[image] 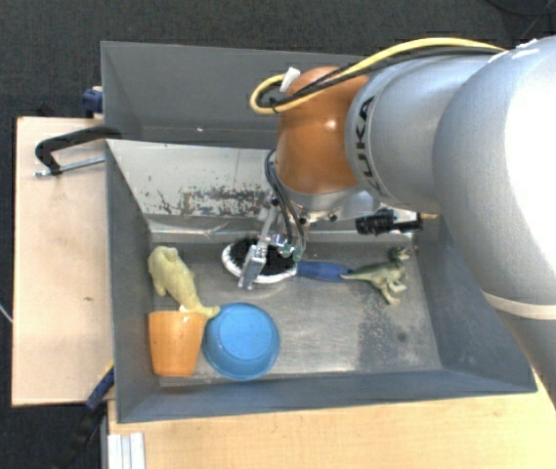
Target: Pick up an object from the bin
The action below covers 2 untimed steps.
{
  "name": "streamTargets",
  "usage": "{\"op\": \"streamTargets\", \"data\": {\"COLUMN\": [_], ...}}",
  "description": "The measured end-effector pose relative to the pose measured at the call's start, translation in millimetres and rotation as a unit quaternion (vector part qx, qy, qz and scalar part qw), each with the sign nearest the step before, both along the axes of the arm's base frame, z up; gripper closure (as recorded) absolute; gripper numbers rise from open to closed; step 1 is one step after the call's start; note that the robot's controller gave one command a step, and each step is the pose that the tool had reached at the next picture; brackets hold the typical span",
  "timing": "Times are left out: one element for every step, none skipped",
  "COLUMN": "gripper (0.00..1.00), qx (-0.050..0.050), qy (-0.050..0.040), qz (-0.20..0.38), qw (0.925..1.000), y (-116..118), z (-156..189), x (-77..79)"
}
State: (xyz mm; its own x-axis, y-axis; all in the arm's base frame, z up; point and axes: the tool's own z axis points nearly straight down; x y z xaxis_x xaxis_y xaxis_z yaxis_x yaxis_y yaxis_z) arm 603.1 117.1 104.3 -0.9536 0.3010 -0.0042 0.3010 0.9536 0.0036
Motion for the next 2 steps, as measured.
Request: {"op": "streamTargets", "data": {"gripper": [0.00,0.00], "qx": [0.002,0.001], "qy": [-0.0003,0.0010], "qz": [-0.107,-0.105], "qw": [0.9943,0.9944], "y": [0.7,1.8], "z": [-30.0,-28.1], "x": [-2.3,-1.1]}}
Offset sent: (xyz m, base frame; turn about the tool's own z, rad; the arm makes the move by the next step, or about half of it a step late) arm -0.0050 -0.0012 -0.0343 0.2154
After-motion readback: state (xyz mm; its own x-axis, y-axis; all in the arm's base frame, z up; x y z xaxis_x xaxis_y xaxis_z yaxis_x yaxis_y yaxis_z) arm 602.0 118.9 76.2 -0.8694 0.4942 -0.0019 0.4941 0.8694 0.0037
